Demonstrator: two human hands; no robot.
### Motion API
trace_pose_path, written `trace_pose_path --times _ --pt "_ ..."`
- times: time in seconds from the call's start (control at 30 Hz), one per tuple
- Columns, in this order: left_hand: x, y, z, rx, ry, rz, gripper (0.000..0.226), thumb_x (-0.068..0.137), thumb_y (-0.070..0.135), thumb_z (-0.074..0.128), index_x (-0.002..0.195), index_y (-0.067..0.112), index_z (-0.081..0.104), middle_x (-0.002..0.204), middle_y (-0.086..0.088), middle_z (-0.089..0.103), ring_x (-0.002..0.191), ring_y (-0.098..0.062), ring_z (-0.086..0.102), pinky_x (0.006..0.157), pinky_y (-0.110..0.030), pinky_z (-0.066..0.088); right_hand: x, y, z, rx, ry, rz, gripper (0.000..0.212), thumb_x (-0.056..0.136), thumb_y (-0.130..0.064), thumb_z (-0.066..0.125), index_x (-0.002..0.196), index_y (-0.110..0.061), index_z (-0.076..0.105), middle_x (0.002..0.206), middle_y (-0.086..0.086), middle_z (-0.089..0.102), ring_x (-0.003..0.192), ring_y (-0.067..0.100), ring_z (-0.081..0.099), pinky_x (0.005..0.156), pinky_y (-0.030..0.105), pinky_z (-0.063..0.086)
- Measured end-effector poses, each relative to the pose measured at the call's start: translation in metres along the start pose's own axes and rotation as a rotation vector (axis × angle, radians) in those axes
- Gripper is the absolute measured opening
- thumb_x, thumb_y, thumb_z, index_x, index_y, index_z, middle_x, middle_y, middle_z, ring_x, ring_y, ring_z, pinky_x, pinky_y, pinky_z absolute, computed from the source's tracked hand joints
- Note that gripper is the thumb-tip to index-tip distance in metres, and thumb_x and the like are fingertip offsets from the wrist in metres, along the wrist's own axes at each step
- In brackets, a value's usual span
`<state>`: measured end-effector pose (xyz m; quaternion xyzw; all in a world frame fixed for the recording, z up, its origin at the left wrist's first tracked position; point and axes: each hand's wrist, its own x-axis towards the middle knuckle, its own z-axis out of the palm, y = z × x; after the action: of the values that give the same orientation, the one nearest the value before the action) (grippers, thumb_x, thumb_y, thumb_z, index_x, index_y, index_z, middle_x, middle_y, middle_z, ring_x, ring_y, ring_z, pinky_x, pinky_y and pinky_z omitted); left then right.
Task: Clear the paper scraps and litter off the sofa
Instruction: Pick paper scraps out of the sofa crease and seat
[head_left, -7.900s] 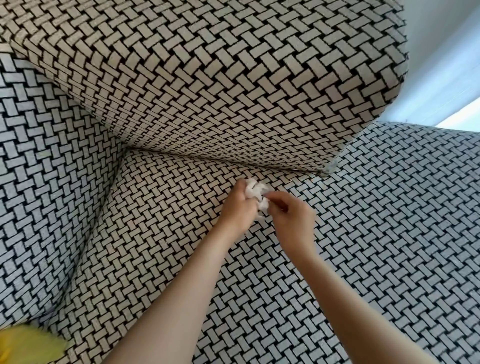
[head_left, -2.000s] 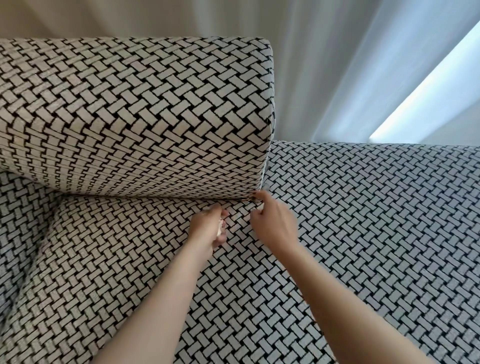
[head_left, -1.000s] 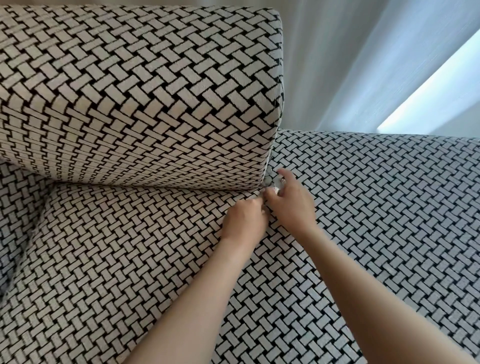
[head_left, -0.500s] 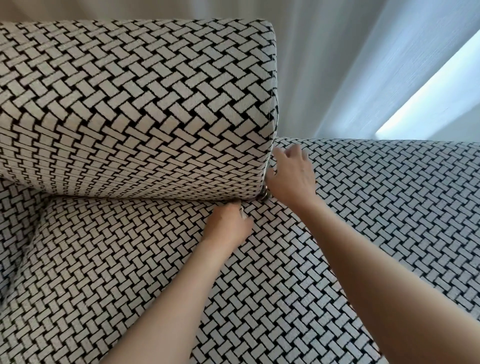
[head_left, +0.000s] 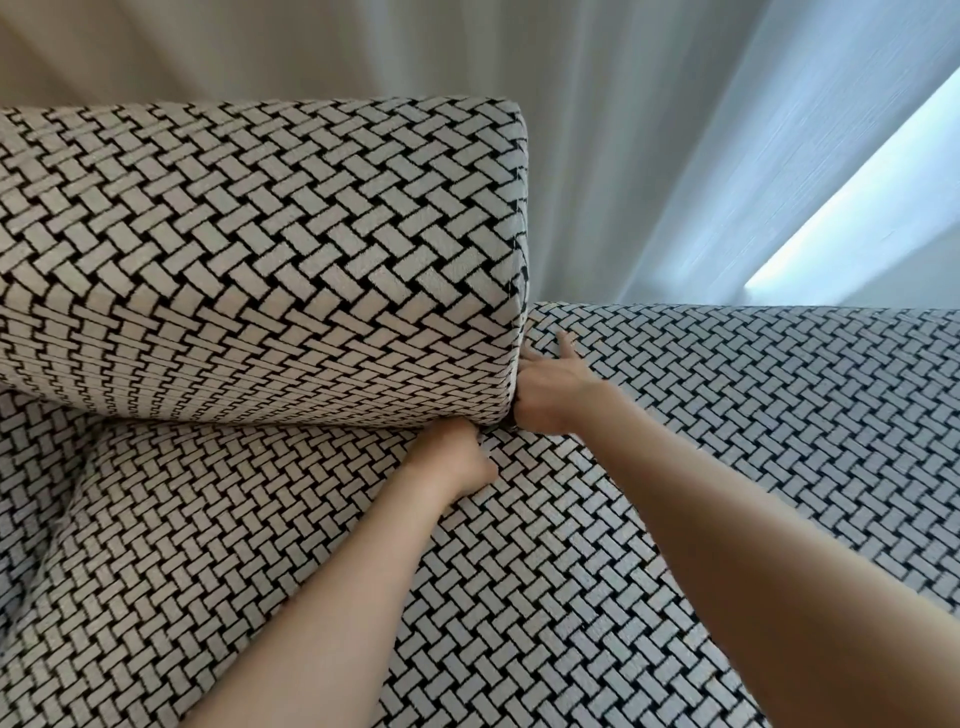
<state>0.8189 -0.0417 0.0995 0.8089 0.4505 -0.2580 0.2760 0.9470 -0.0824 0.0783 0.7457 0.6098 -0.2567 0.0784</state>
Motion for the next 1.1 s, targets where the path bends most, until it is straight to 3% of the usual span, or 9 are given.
trace_pose_path --times 0.13,0.23,0.43,0.53,0.63,0.7,0.83,0.97,1.1 --pt "-0.006 -0.003 -0.001 -0.112 -0.022 0.005 0.051 0.087 0.022 0.057 0.136 0.017 0.045 0.131 -0.003 0.050 0.116 -0.018 0.051 0.086 -0.022 0.041 -0.010 -0.005 0.004 0.093 0.012 -0.035 0.061 0.089 -0.016 0.031 0.148 -0.029 0.017 0.156 -0.008 0.014 0.145 0.014 0.002 0.112 0.050 -0.014" --pt "-0.009 -0.011 0.003 -0.208 -0.011 0.034 0.047 0.087 0.023 0.057 0.133 0.019 0.049 0.112 0.000 0.055 0.097 -0.016 0.057 0.075 -0.022 0.044 -0.015 -0.010 0.010 0.250 0.071 -0.018 0.049 0.087 -0.013 0.035 0.135 -0.018 0.044 0.147 0.003 0.037 0.137 0.017 0.025 0.117 0.036 0.003" --pt "-0.028 -0.018 0.017 -0.274 -0.028 0.168 0.050 0.090 0.024 0.051 0.137 0.037 0.041 0.116 -0.001 0.058 0.090 -0.017 0.059 0.073 -0.026 0.052 -0.029 -0.025 0.008 0.394 0.086 0.122 0.029 0.086 -0.015 0.043 0.108 -0.005 0.059 0.120 0.009 0.054 0.107 0.022 0.048 0.090 0.026 0.037" --pt "-0.031 -0.015 0.022 -0.242 -0.013 0.181 0.049 0.092 0.026 0.048 0.139 0.036 0.036 0.097 -0.001 0.058 0.075 -0.017 0.057 0.061 -0.023 0.047 -0.035 -0.035 0.014 0.387 0.111 0.158 0.030 0.088 -0.013 0.041 0.110 -0.004 0.059 0.119 0.009 0.052 0.106 0.021 0.047 0.090 0.025 0.037" --pt "-0.035 -0.016 0.025 -0.268 -0.027 0.168 0.058 0.094 0.034 0.046 0.145 0.042 0.020 0.097 -0.005 0.064 0.084 -0.024 0.064 0.064 -0.029 0.051 -0.043 -0.045 0.023 0.386 0.133 0.174 0.032 0.092 -0.019 0.037 0.114 -0.005 0.056 0.124 0.006 0.049 0.119 0.021 0.041 0.102 0.029 0.033" --pt "-0.039 -0.016 0.025 -0.340 -0.046 0.160 0.059 0.094 0.034 0.046 0.145 0.044 0.017 0.087 0.001 0.062 0.064 -0.013 0.057 0.045 -0.021 0.045 -0.053 -0.047 0.025 0.420 0.154 0.156 0.032 0.095 -0.021 0.035 0.115 -0.006 0.056 0.122 0.005 0.049 0.120 0.021 0.041 0.102 0.029 0.031" --pt "-0.043 -0.020 0.029 -0.575 -0.034 0.094 0.061 0.094 0.024 0.049 0.145 0.042 0.020 0.099 0.004 0.057 0.048 -0.002 0.039 0.035 -0.011 0.030 -0.069 -0.044 0.017 0.700 0.241 0.153 0.035 0.095 -0.009 0.038 0.123 -0.013 0.058 0.126 -0.001 0.056 0.113 0.013 0.052 0.099 0.026 0.040" --pt "-0.042 -0.026 0.035 -0.797 0.024 0.074 0.054 0.094 0.026 0.052 0.142 0.037 0.033 0.111 -0.008 0.062 0.036 0.000 0.032 0.031 -0.011 0.027 -0.064 -0.029 0.011 0.931 0.543 0.368 0.044 0.086 0.011 0.039 0.117 -0.011 0.062 0.117 0.004 0.059 0.105 0.013 0.057 0.084 0.021 0.046" --pt "-0.041 -0.033 0.035 -0.923 0.037 0.013 0.043 0.091 0.021 0.054 0.132 0.034 0.046 0.077 0.000 0.057 0.044 -0.006 0.036 0.036 -0.017 0.031 -0.057 -0.021 0.015 0.749 0.294 0.332 0.061 0.080 0.011 0.047 0.135 -0.017 0.047 0.144 0.001 0.033 0.133 0.019 0.026 0.110 0.032 0.027"
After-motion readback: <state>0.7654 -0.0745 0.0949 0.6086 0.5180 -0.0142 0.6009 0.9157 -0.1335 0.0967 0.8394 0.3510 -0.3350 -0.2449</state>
